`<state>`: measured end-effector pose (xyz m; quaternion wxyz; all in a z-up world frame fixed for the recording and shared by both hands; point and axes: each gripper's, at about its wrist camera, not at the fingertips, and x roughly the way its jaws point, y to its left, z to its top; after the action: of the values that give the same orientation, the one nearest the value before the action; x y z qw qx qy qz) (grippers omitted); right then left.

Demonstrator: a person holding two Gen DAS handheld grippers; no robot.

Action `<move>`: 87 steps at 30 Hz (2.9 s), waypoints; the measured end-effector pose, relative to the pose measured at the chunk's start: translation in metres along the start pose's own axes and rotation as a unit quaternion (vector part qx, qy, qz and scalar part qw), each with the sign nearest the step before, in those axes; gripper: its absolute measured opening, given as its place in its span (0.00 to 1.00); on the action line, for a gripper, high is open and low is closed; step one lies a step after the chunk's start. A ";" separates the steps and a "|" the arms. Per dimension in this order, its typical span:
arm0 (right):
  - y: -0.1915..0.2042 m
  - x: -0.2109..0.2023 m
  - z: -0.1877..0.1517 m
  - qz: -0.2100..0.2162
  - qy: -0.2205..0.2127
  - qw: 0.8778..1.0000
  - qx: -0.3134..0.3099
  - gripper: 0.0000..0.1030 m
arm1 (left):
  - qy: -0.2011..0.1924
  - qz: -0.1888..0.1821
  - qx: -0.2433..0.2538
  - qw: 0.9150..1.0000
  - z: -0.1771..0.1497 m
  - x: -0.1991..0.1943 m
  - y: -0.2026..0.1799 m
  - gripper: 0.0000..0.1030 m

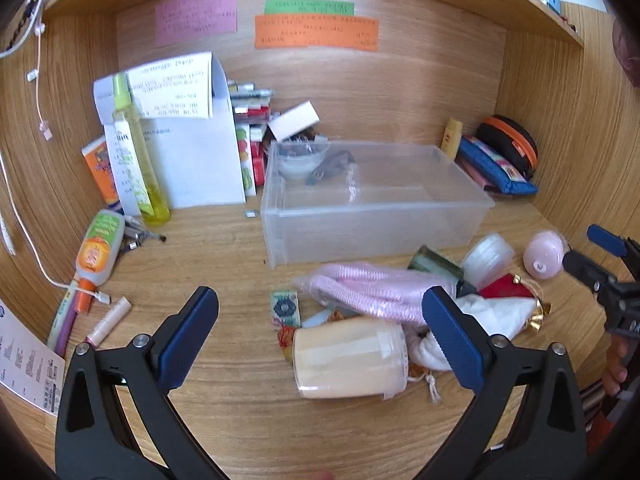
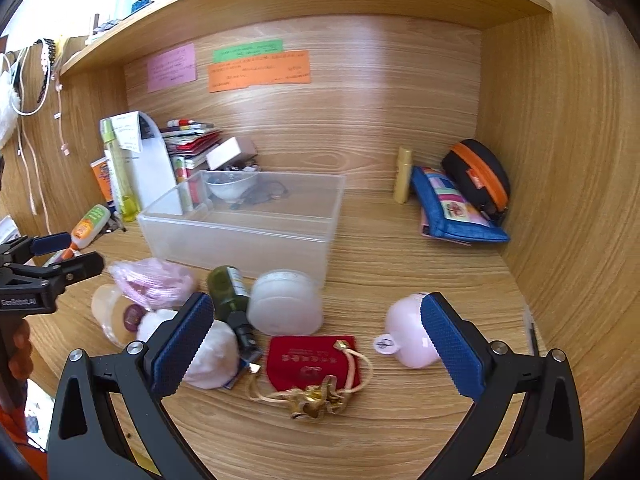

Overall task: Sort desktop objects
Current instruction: 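Grasp the beige jar with the left tool while the right tool grasps the pink round container, then carry the beige jar and pink container over the clear plastic box with both tools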

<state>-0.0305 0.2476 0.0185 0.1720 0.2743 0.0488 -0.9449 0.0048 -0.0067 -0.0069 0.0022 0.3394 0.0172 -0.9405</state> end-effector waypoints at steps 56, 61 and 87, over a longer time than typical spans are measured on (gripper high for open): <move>-0.077 0.070 0.010 0.041 0.090 0.995 0.032 0.58 | 0.087 -0.017 -0.057 0.994 -0.024 0.043 0.017 0.65; -0.074 0.065 0.021 0.055 0.074 0.995 0.037 0.58 | 0.069 -0.013 -0.068 0.995 -0.012 0.031 0.028 0.65; -0.026 0.072 0.101 0.107 0.004 0.994 0.006 0.58 | -0.014 -0.028 -0.026 0.999 0.107 0.033 0.046 0.65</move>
<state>-0.1474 0.2314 0.0651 0.2705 0.2827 0.0143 -0.9202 -0.0882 -0.0564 0.0535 -0.0154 0.3255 0.0509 -0.9441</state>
